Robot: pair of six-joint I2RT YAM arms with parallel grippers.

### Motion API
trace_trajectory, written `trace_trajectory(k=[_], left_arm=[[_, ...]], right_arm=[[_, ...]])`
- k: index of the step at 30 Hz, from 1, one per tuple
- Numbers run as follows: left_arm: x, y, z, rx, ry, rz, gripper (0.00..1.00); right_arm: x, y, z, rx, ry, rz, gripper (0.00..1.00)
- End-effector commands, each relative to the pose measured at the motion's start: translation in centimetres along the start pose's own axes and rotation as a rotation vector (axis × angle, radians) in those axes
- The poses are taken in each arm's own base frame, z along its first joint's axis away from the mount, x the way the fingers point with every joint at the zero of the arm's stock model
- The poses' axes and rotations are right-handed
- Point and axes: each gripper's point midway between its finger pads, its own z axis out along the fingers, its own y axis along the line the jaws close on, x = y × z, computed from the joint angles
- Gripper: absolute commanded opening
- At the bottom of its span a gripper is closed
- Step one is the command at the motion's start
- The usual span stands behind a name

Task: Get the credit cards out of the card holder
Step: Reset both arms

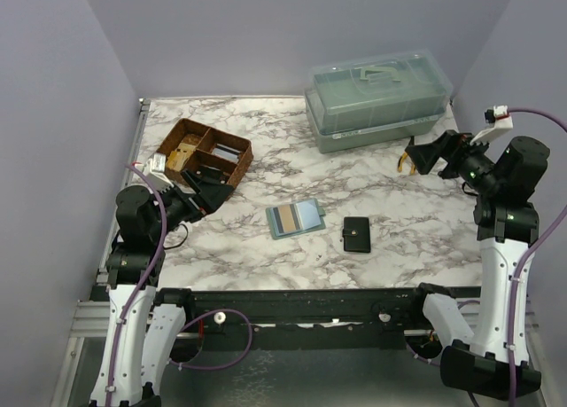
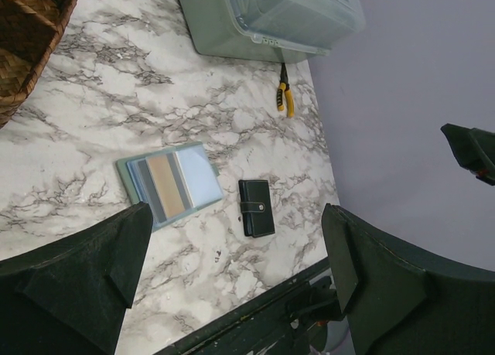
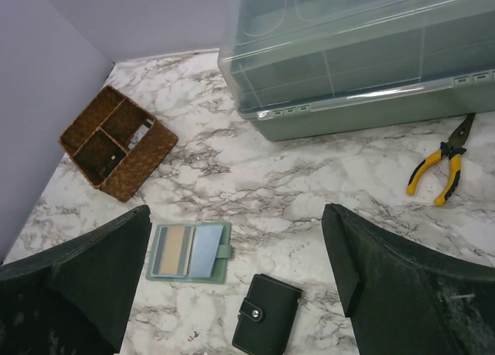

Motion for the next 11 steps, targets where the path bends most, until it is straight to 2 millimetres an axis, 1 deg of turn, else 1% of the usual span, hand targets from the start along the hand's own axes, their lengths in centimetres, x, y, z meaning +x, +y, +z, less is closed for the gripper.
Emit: trace_trajectory(k=[1, 11], left_arm=[[0.3, -0.74, -0.18, 0.041, 0.011, 0.009, 0.99], [0.19, -0.8, -0.19, 0.042, 0.008, 0.015, 0.99]], right_arm=[[-0.13, 0.07, -0.05, -0.013, -0.013, 0.004, 1.0], [0.13, 0.05, -0.08, -0.02, -0.008, -0.005, 1.0]])
